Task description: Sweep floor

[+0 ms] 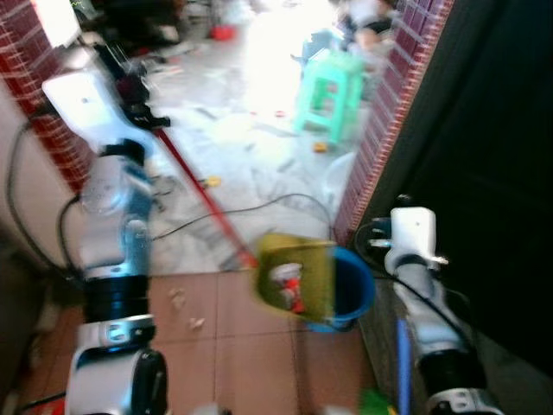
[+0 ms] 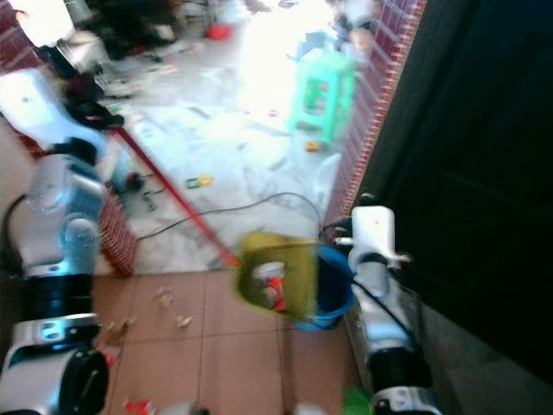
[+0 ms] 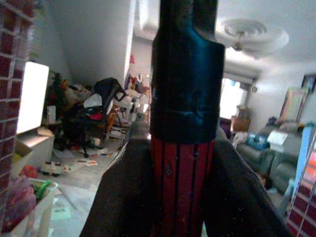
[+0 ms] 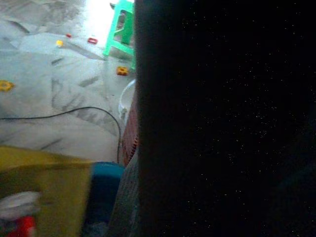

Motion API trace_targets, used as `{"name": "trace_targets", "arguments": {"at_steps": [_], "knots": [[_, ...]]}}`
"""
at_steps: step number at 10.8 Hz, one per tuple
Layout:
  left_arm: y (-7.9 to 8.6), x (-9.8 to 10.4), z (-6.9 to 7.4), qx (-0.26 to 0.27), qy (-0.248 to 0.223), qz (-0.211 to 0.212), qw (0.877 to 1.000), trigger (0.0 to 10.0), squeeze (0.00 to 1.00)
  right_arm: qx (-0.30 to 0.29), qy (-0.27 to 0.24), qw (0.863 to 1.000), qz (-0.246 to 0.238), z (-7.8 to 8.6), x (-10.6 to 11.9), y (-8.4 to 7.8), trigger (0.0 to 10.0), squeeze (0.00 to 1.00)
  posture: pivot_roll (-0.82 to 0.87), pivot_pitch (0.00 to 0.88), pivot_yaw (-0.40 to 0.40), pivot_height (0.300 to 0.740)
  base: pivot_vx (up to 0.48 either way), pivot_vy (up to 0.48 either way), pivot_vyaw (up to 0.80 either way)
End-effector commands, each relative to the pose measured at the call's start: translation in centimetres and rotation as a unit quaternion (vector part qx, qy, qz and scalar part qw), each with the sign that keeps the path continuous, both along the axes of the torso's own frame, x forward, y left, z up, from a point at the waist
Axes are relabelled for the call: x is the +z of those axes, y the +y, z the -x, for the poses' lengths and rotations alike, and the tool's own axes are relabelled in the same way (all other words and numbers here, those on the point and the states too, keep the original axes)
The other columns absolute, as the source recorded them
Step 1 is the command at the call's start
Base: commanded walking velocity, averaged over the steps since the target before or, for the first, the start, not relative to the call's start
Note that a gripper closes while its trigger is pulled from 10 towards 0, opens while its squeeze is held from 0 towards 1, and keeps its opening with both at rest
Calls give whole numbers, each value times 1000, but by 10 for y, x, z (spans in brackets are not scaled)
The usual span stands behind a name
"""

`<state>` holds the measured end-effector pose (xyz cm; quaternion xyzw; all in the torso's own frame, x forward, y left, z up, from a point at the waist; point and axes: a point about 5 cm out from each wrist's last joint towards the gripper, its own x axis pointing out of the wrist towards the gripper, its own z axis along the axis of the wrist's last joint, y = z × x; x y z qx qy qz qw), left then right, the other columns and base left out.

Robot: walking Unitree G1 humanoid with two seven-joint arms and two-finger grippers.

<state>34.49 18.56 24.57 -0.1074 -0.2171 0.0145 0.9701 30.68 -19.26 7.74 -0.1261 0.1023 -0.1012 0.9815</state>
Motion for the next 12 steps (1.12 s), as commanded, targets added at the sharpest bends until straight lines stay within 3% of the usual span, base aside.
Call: {"name": "trace_targets", "arguments": {"at_steps": [1,11,12], "knots": [[-6,18,1,-4,-44,-3,999,10000,0,-9,-11,1000,5,-1,6,-9,10000,0,-98,6,13,740,319,0,0],[-16,16,-6,6,-50,4,999,10000,0,-10,-13,1000,4,-3,8,-7,10000,0,-108,7,11,740,315,0,0],[-23,19,-6,6,-66,-20,998,10000,0,-11,-14,1000,3,-3,8,-7,10000,0,-109,7,13,740,0,0,0]]}}
